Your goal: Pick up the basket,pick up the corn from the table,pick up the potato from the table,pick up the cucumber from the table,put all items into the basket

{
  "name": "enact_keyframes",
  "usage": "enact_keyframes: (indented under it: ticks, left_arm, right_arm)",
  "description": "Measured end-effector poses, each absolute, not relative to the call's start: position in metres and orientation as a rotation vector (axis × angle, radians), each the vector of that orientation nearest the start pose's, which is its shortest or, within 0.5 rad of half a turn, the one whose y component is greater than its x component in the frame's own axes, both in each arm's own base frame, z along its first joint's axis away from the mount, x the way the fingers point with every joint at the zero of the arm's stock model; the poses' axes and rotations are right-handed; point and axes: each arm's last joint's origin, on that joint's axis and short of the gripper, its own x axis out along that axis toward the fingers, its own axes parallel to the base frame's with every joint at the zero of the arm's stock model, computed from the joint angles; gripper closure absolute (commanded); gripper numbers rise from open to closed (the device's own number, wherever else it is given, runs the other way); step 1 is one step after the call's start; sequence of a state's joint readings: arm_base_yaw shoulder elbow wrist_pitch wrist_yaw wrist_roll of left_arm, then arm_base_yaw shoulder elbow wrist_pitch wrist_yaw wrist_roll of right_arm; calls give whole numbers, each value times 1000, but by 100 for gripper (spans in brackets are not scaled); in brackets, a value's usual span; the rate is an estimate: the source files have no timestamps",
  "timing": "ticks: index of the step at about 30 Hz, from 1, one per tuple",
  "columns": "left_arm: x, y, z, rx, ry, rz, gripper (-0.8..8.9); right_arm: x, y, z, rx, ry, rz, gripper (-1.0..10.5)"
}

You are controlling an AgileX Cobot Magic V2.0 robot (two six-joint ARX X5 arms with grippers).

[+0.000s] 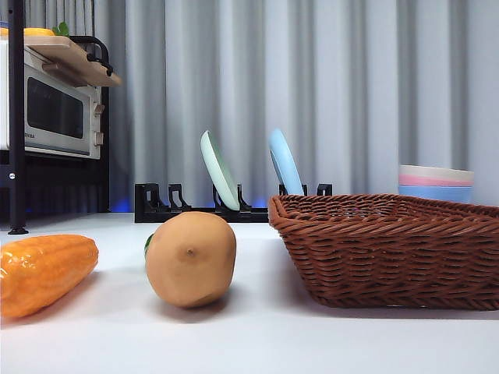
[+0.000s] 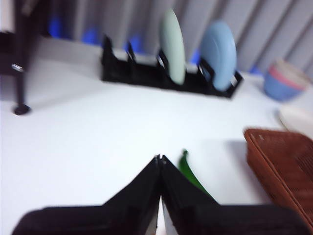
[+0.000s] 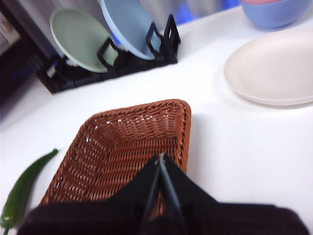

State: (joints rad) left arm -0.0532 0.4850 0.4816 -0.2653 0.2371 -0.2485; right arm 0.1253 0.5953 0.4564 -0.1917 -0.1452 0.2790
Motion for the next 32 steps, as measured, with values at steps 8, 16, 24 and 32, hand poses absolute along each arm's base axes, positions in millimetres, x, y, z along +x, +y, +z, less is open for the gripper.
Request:
enact_keyframes:
  ticks: [8,16,24,32]
  left_arm:
    - [167,-21,274,-245,563,-414,816]
    - [194,-23,270,-251,655,-464,463]
    - [197,-24,267,-250,668,-462,463]
    - [201,-24,267,-260,674,-459,463]
  right_arm:
    - [181,32,262,194,655,371,945]
    - [201,35,258,140,779,416,617]
    - [203,33,259,96,780,326,618]
    - [206,33,262,93,774,319,628]
